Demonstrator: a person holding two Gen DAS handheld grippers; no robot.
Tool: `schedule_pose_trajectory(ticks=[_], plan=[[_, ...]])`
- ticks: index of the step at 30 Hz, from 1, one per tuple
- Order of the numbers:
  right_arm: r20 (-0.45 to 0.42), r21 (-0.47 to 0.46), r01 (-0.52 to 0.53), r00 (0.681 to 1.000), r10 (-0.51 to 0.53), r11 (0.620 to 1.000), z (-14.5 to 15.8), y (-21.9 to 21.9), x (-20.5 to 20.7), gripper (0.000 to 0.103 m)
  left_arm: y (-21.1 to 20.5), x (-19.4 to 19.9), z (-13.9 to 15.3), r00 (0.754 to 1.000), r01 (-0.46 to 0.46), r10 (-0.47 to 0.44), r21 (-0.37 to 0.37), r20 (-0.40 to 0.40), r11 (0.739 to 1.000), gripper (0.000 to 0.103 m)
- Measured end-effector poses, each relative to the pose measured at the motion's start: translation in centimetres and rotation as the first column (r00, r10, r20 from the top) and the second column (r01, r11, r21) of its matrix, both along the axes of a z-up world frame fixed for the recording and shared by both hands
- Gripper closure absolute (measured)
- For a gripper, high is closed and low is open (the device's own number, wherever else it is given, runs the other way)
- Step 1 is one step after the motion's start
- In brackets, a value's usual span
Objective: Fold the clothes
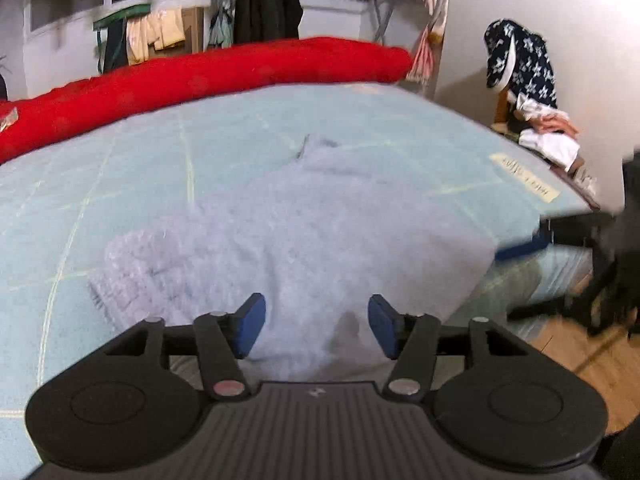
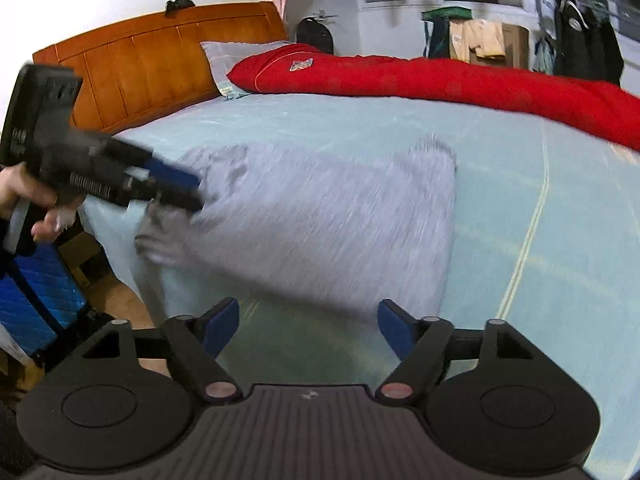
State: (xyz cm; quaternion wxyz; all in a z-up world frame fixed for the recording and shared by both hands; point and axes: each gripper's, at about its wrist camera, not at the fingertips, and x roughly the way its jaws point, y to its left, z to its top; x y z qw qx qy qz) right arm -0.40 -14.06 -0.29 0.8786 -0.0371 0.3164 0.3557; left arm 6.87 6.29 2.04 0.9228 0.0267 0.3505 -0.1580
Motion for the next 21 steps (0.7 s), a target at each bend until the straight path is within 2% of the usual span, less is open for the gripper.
schedule_pose_trajectory(ticks=[3, 4, 6, 10, 14, 16, 17, 19, 21], plan=[[-0.020, 0.027, 0.029, 0.999, -0.028, 0.999, -0.8, -0.6, -2.0, 0.020, 0.0, 0.8, -2.0, 0.997, -0.047, 0.051, 0.062, -0.057, 0.997, 0.044], [-0.025, 0.032, 0.043, 0.999, -0.042, 0.999, -0.9, -0.9, -2.6, 0.019, 0.3, 0.8, -2.3, 0.996, -0.053, 0.055, 0.045, -0.067, 0.998, 0.044], [-0.028, 0.037, 0.062, 0.998, -0.061, 0.997, -1.2, -1.2, -3.4, 0.016, 0.3, 0.4, -1.6, 0.996, -0.071, 0.073, 0.028, -0.059, 0.997, 0.045], [-0.031, 0.075, 0.073, 0.997, -0.071, 0.995, -1.5, -2.2, -5.0, 0.012, -1.1, -0.8, 0.9, 1.000, -0.018, 0.017, 0.070, 0.020, 0.997, 0.042], [-0.030, 0.096, 0.086, 0.996, -0.083, 0.992, -1.7, -2.4, -6.0, 0.010, -1.2, 0.1, 0.4, 0.999, -0.041, 0.042, 0.084, -0.013, 0.996, 0.041], [-0.023, 0.098, 0.081, 0.997, -0.080, 0.992, -1.5, -2.5, -6.3, 0.008, 0.4, 0.4, -1.0, 0.991, -0.094, 0.100, 0.077, -0.085, 0.993, 0.041], [-0.019, 0.099, 0.079, 0.997, -0.078, 0.992, -1.5, -2.6, -6.5, 0.007, 1.2, 0.4, -1.6, 0.988, -0.103, 0.107, 0.047, -0.108, 0.994, 0.041], [-0.013, 0.096, 0.080, 0.997, -0.079, 0.992, -1.4, -2.9, -6.6, 0.005, 2.2, 0.0, -1.5, 0.988, -0.110, 0.107, -0.022, -0.111, 0.994, 0.041], [-0.013, 0.096, 0.087, 0.996, -0.086, 0.992, -1.3, -3.2, -6.5, 0.005, 2.4, 0.0, -0.4, 0.987, -0.122, 0.115, -0.054, -0.114, 0.991, 0.041]])
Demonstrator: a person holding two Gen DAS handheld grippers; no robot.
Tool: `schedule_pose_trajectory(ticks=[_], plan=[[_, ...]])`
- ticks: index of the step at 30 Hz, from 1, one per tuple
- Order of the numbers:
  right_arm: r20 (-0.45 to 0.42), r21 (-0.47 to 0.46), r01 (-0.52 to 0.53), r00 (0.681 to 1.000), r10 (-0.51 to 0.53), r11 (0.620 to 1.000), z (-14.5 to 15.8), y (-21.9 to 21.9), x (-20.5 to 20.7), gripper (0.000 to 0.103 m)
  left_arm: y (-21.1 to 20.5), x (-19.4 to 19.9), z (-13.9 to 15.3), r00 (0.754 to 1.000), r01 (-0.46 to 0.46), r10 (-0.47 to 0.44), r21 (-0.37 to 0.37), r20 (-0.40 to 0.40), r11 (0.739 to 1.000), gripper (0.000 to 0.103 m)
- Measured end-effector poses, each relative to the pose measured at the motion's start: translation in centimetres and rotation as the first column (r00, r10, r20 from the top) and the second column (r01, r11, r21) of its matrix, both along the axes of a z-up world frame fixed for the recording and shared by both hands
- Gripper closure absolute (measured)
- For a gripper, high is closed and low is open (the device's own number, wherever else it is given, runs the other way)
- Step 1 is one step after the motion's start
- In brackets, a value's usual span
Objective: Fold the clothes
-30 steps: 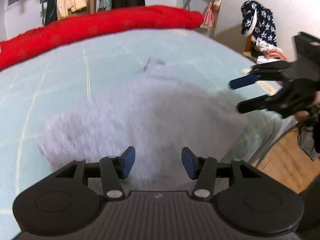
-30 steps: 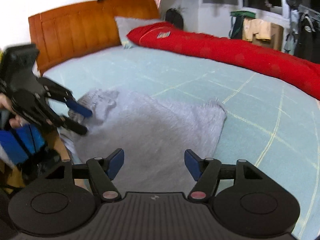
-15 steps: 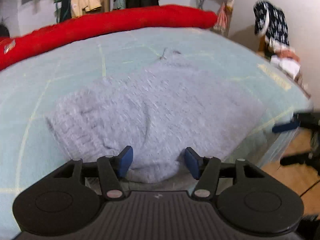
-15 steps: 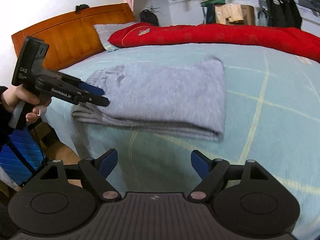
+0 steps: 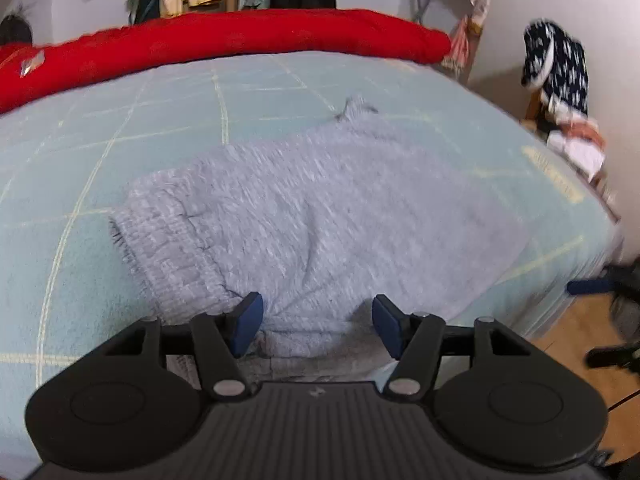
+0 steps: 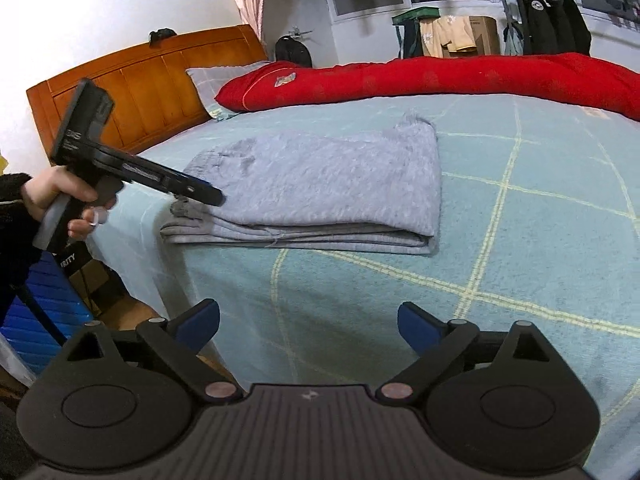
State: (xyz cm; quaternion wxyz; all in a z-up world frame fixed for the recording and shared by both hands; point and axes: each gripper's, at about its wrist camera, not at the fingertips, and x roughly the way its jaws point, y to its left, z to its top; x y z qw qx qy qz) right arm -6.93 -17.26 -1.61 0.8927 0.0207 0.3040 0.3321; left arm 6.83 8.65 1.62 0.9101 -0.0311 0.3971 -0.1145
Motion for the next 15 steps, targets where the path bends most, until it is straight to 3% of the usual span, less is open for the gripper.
schedule_pose_trajectory(ticks=[3, 5, 8, 11, 13, 15], plan=[[-0.004, 0.016, 0.006, 1.000, -0.006, 1.000, 0.1, -0.3, 0.5, 0.001, -0.5, 0.7, 2.0, 0.999, 0.017, -0.018, 0.013, 0.051, 1.000, 0.032], [-0.003, 0.026, 0.005, 1.000, -0.005, 1.000, 0.3, -0.2, 0.8, 0.000, -0.6, 1.8, 2.7, 0.998, 0.007, -0.008, 0.016, 0.068, 1.000, 0.032], [0.003, 0.030, -0.007, 1.000, 0.007, 1.000, 0.4, 0.1, 1.1, 0.000, 0.0, 4.5, 3.2, 0.996, -0.016, 0.020, -0.049, 0.082, 0.999, 0.032], [0.001, 0.028, -0.008, 1.000, 0.008, 1.000, 0.5, 0.4, 1.4, 0.000, 1.3, 6.5, 1.9, 0.994, -0.087, 0.093, -0.094, 0.063, 0.992, 0.031], [-0.006, 0.033, -0.001, 1.000, 0.001, 0.999, 0.4, 0.4, 1.6, 0.000, 2.9, 7.5, -0.3, 0.986, -0.169, 0.168, -0.079, -0.015, 0.982, 0.033], [-0.009, 0.044, 0.005, 1.000, -0.005, 0.999, 0.4, 0.1, 1.8, 0.000, 4.1, 7.0, -1.5, 0.985, -0.172, 0.170, -0.106, -0.023, 0.979, 0.037]])
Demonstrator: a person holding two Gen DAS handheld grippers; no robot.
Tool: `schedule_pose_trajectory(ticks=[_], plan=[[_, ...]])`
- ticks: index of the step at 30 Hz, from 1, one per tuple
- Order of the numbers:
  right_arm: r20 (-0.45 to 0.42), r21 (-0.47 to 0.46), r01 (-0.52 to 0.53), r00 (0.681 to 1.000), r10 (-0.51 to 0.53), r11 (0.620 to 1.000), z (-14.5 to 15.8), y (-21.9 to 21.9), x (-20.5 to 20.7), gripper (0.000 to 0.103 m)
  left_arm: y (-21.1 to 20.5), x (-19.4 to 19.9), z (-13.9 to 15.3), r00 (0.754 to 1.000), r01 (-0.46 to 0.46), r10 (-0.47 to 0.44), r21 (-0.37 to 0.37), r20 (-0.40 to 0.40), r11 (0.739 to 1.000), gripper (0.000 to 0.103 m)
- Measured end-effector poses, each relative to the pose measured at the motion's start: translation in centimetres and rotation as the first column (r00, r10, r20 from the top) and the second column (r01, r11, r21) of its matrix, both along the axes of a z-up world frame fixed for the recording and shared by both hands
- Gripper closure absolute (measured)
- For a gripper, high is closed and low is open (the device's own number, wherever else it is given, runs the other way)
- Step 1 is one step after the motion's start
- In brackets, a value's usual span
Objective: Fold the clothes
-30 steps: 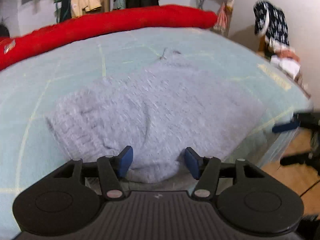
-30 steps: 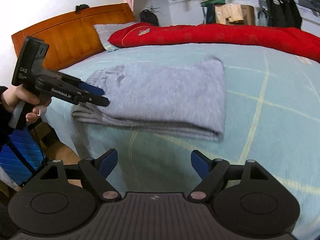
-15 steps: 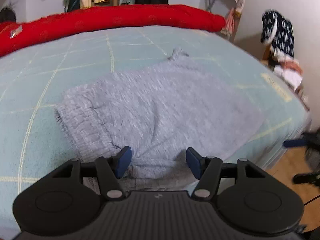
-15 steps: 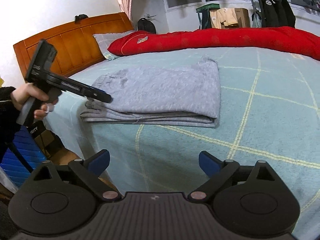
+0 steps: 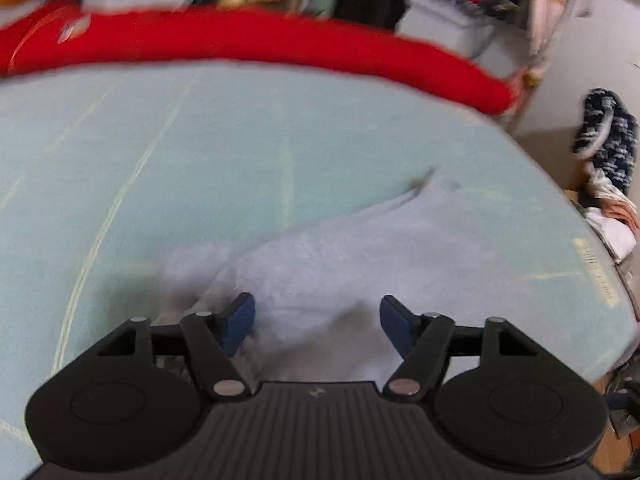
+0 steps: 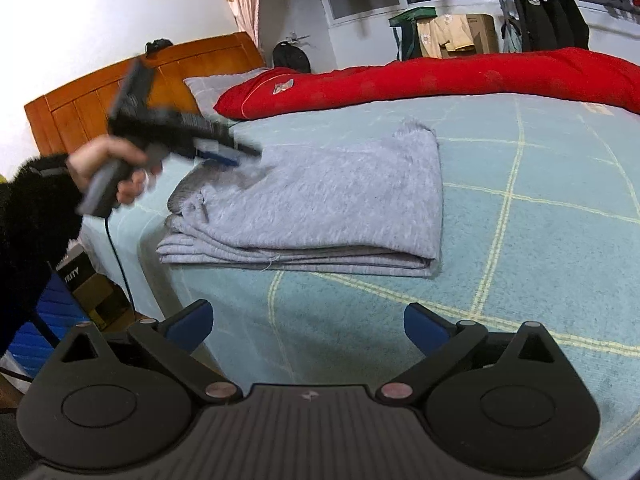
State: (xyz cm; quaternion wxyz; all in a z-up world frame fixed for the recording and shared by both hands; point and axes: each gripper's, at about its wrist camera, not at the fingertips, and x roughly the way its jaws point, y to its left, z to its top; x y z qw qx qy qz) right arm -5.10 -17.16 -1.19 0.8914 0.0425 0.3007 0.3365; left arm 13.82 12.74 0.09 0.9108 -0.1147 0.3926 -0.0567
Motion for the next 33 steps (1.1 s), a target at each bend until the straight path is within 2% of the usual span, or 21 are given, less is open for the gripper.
schedule_pose_trajectory(ticks=[2, 5, 9, 14, 17, 19, 22, 24, 26, 28, 30, 33], plan=[[-0.002, 0.025, 0.003, 1.000, -0.003, 1.000, 0.1, -0.6, 0.4, 0.000, 0.3, -0.7, 0.1, 1.000, 0.009, -0.008, -0.019, 0.024, 1.000, 0.036], [0.014, 0.072, 0.003, 1.000, -0.005, 0.997, 0.9, -1.2, 1.6, 0.000, -0.3, -1.0, 1.2, 0.999, 0.010, -0.009, -0.022, 0.034, 1.000, 0.028], [0.045, 0.126, -0.008, 0.999, 0.003, 0.992, 1.6, -0.5, 4.4, 0.000, -1.0, -1.2, 1.6, 0.999, 0.024, -0.023, -0.009, 0.041, 1.000, 0.028], [-0.079, 0.144, -0.033, 0.996, 0.045, 0.989, -1.1, 0.5, 8.1, 0.000, -0.3, -2.2, 2.0, 0.998, 0.028, -0.025, -0.073, 0.050, 0.997, 0.027], [-0.066, 0.175, -0.067, 0.995, 0.079, 0.982, -0.2, -0.5, 8.1, 0.000, 0.1, -3.4, 3.0, 0.996, 0.038, -0.031, -0.091, 0.078, 0.995, 0.021], [-0.059, 0.183, -0.065, 0.995, 0.077, 0.981, 1.0, -1.2, 8.9, 0.000, 1.0, -3.6, 3.7, 0.997, 0.011, 0.000, -0.125, 0.083, 0.992, 0.020], [-0.128, 0.185, -0.022, 0.991, 0.046, 0.983, 2.1, -2.1, 11.9, 0.000, 2.9, -3.8, 4.7, 0.994, -0.078, 0.089, -0.154, 0.066, 0.985, 0.020], [-0.214, 0.193, 0.019, 0.977, 0.023, 0.981, 2.2, -2.7, 14.4, 0.000, 4.8, -4.3, 4.8, 0.987, -0.144, 0.156, -0.217, 0.035, 0.965, 0.018], [-0.318, 0.238, 0.049, 0.948, 0.030, 0.970, 1.7, -3.4, 16.9, 0.000, 6.7, -4.7, 3.9, 0.975, -0.218, 0.222, -0.305, -0.021, 0.927, 0.018], [-0.401, 0.296, 0.072, 0.914, 0.056, 0.952, 1.2, -4.2, 19.1, 0.000, 8.1, -5.1, 2.0, 0.953, -0.302, 0.282, -0.391, -0.108, 0.869, 0.018], [-0.472, 0.357, 0.078, 0.875, 0.107, 0.931, 0.5, -4.7, 20.8, 0.000, 8.7, -5.4, -0.3, 0.933, -0.359, 0.305, -0.473, -0.191, 0.804, 0.018], [-0.541, 0.416, 0.072, 0.821, 0.183, 0.907, -0.9, -4.8, 23.2, 0.000, 7.7, -5.1, -2.7, 0.917, -0.395, 0.303, -0.500, -0.258, 0.770, 0.018]])
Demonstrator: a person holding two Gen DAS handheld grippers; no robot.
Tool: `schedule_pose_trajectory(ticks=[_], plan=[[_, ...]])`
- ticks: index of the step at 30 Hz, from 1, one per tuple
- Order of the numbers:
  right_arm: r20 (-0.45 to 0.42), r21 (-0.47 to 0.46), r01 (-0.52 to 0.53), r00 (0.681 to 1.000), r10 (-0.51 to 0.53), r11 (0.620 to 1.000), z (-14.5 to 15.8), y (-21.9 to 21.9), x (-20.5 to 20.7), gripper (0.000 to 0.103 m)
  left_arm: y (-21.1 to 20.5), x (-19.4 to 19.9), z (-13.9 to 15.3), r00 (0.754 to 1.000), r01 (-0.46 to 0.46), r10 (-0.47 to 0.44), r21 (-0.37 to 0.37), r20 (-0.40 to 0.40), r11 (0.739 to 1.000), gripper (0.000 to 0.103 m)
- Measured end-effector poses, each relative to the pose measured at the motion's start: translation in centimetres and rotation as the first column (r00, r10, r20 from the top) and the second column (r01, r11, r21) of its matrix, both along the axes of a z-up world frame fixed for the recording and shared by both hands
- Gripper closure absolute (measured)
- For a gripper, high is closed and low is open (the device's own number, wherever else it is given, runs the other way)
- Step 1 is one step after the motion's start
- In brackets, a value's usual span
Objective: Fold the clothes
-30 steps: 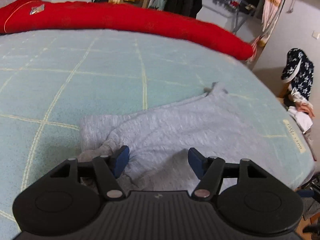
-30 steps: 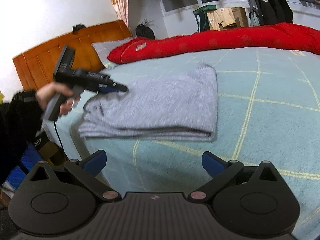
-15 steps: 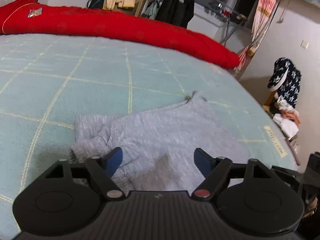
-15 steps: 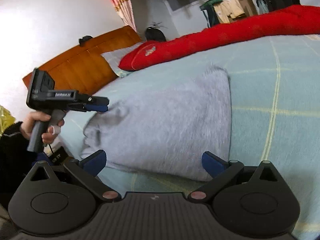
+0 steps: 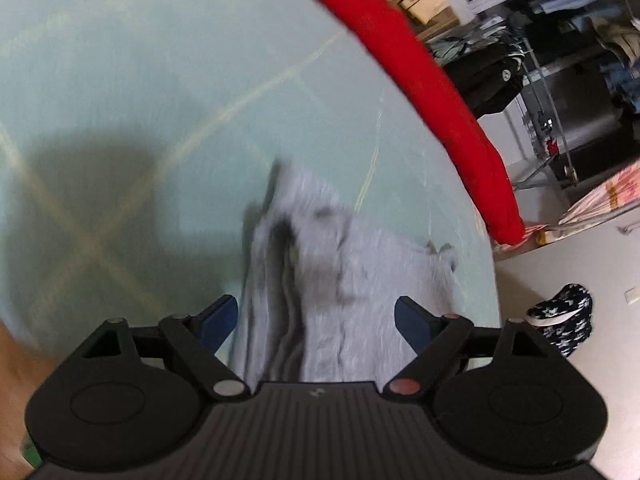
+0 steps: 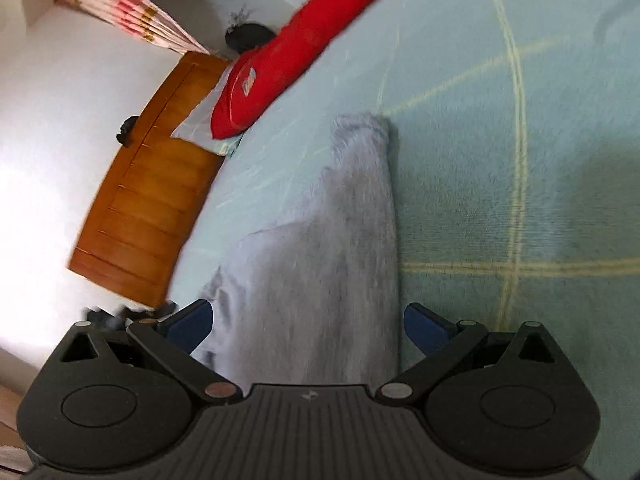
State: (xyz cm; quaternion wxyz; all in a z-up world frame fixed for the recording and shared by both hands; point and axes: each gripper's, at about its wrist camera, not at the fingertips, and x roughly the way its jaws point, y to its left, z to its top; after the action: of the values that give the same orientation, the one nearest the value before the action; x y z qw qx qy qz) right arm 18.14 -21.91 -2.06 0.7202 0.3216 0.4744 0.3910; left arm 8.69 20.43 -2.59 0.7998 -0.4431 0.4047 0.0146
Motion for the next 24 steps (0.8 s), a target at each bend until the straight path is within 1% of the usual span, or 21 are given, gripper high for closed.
schedule_pose_trajectory(ticks=[2, 4, 5, 6, 7, 8, 10, 11, 13, 15, 16, 18, 20, 21, 23, 24], plan=[[-0.068, 0.046, -0.018, 0.997, 0.021, 0.999, -1.2, 0.0, 1.6, 0.000, -0.4, 0.8, -1.3, 1.000, -0.005, 0.004, -0.030, -0.029, 1.000, 0.017], [-0.107, 0.088, -0.053, 0.992, 0.062, 0.995, -1.7, 0.4, 2.9, 0.000, -0.1, 1.8, -2.2, 0.999, -0.013, 0.011, -0.059, -0.032, 0.998, 0.014], [-0.115, 0.095, -0.069, 0.990, 0.080, 0.993, -1.5, 0.9, 3.4, 0.000, 0.0, 2.5, -2.4, 0.999, -0.013, 0.011, -0.070, -0.032, 0.997, 0.013], [-0.117, 0.097, -0.086, 0.988, 0.097, 0.992, -1.4, 1.3, 4.0, 0.000, 0.2, 3.4, -2.5, 1.000, -0.003, 0.001, -0.079, -0.027, 0.997, 0.009], [-0.117, 0.096, -0.099, 0.987, 0.110, 0.990, -1.4, 2.0, 4.6, 0.000, 0.2, 4.1, -2.5, 1.000, 0.008, -0.010, -0.079, -0.023, 0.997, 0.007], [-0.117, 0.094, -0.112, 0.985, 0.123, 0.989, -1.4, 2.6, 5.3, 0.000, 0.2, 4.7, -2.5, 1.000, 0.019, -0.020, -0.077, -0.019, 0.997, 0.003], [-0.115, 0.097, -0.135, 0.983, 0.146, 0.986, -1.5, 3.5, 6.6, 0.000, 0.3, 5.9, -2.5, 0.999, 0.040, -0.040, -0.072, -0.012, 0.997, 0.002], [-0.117, 0.100, -0.138, 0.982, 0.149, 0.985, -1.6, 4.0, 6.9, 0.000, 0.2, 5.8, -2.4, 0.999, 0.049, -0.050, -0.069, -0.010, 0.996, 0.002], [-0.103, 0.085, -0.159, 0.980, 0.168, 0.984, -1.3, 4.2, 6.5, 0.000, -0.1, 4.7, -2.0, 0.997, 0.078, -0.078, -0.072, 0.000, 0.994, 0.002], [-0.089, 0.069, -0.181, 0.978, 0.186, 0.981, -1.0, 4.5, 6.2, 0.000, -0.3, 2.5, -2.5, 0.995, 0.099, -0.099, -0.124, 0.011, 0.987, 0.002], [-0.099, 0.069, -0.184, 0.977, 0.190, 0.981, -0.9, 4.0, 5.3, 0.000, -0.2, 1.7, -2.9, 0.995, 0.102, -0.100, -0.145, 0.022, 0.984, 0.002], [-0.091, 0.080, -0.185, 0.977, 0.192, 0.979, -0.8, 3.4, 3.8, 0.000, 0.2, 1.0, -3.6, 0.991, 0.127, -0.117, -0.171, 0.069, 0.977, 0.002], [-0.062, 0.072, -0.185, 0.980, 0.189, 0.980, -0.7, 3.4, 2.9, 0.000, 1.0, 2.5, -4.2, 0.987, 0.155, -0.143, -0.199, 0.074, 0.968, 0.002], [-0.044, 0.062, -0.183, 0.982, 0.186, 0.981, -0.7, 3.6, 2.7, 0.000, 1.2, 3.6, -4.1, 0.984, 0.172, -0.160, -0.200, 0.078, 0.965, 0.002], [-0.064, 0.071, -0.140, 0.987, 0.145, 0.988, -0.8, 4.5, 3.7, 0.000, 1.5, 5.8, -3.7, 0.976, 0.211, -0.199, -0.183, 0.084, 0.960, 0.002], [-0.056, 0.075, -0.136, 0.988, 0.141, 0.988, -0.6, 5.3, 4.4, 0.000, 1.3, 6.7, -3.5, 0.971, 0.234, -0.223, -0.165, 0.086, 0.958, 0.002]])
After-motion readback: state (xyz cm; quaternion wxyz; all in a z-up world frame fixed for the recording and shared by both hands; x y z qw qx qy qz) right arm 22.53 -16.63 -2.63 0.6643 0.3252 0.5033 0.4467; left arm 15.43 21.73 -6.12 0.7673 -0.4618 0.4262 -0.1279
